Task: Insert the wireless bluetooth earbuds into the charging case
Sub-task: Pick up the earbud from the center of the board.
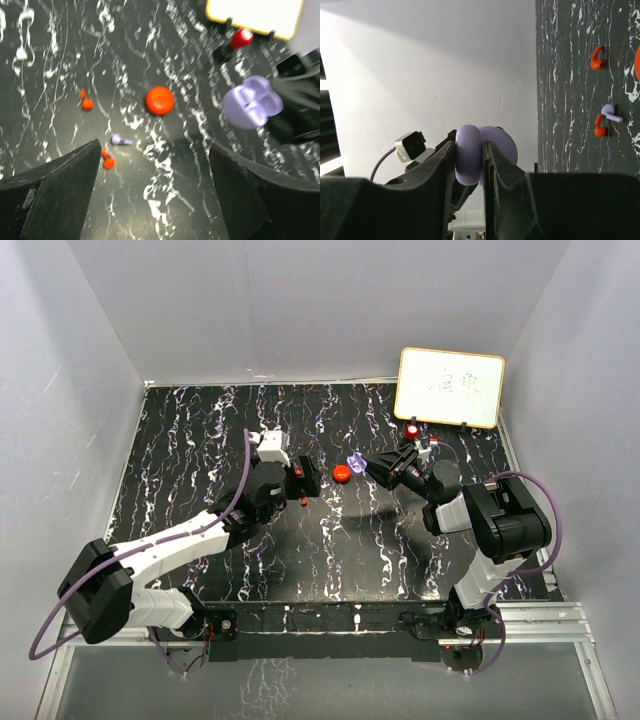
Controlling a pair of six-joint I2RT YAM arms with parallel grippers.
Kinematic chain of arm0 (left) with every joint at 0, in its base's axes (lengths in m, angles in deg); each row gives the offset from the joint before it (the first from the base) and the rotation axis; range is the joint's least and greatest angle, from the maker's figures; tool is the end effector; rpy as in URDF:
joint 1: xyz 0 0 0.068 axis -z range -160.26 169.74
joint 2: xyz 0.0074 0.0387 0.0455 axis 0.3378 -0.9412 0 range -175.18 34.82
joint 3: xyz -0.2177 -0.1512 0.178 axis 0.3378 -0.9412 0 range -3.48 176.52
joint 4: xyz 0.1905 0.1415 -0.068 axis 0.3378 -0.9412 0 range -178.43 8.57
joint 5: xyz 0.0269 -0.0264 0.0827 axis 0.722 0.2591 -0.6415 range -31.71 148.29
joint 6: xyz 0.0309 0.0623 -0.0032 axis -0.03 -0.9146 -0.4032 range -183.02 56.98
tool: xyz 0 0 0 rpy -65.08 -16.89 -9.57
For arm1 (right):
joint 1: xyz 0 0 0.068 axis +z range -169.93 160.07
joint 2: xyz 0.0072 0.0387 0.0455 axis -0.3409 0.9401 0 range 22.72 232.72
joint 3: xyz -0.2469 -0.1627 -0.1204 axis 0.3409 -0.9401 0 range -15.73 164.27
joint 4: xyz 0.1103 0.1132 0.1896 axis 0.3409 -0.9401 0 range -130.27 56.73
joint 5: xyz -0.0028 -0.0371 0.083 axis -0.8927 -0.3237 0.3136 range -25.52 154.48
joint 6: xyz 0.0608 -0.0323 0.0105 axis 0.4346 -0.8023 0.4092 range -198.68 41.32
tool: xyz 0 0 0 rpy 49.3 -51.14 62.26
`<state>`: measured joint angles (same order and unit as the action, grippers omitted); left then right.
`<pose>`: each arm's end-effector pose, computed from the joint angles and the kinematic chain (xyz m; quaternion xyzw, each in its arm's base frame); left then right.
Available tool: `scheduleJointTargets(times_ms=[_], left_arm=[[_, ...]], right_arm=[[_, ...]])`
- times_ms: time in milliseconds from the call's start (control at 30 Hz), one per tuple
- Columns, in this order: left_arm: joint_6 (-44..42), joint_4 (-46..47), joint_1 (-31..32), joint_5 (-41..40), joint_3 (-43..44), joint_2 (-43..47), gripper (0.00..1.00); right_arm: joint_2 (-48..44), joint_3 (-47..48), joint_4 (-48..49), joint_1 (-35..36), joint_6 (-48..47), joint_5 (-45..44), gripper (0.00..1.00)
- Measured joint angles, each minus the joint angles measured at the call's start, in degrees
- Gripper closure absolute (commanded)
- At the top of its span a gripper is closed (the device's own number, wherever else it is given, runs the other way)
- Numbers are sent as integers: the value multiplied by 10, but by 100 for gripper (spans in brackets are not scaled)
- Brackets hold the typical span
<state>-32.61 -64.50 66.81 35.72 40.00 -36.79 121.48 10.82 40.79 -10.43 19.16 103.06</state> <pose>0.2040 -0.1872 0.3296 -0.0132 0.7678 -0.2716 0.5802 0.3027 0.0866 0.2254 0.2872 0.6363 0.6824 0.2166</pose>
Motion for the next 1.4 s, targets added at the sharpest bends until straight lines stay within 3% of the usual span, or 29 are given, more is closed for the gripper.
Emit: scheduleJointTargets(times_ms=[233, 700, 1400], left_arm=[[39, -17, 0, 24, -49, -21, 14], [106, 59, 0, 111, -70, -131, 14], [109, 105, -2, 122, -55, -219, 14]], right_arm=[[1, -2, 11, -6, -10, 6, 100], [-20, -9, -16, -24, -50, 9, 100], [-24, -11, -35, -42, -62, 19, 100]])
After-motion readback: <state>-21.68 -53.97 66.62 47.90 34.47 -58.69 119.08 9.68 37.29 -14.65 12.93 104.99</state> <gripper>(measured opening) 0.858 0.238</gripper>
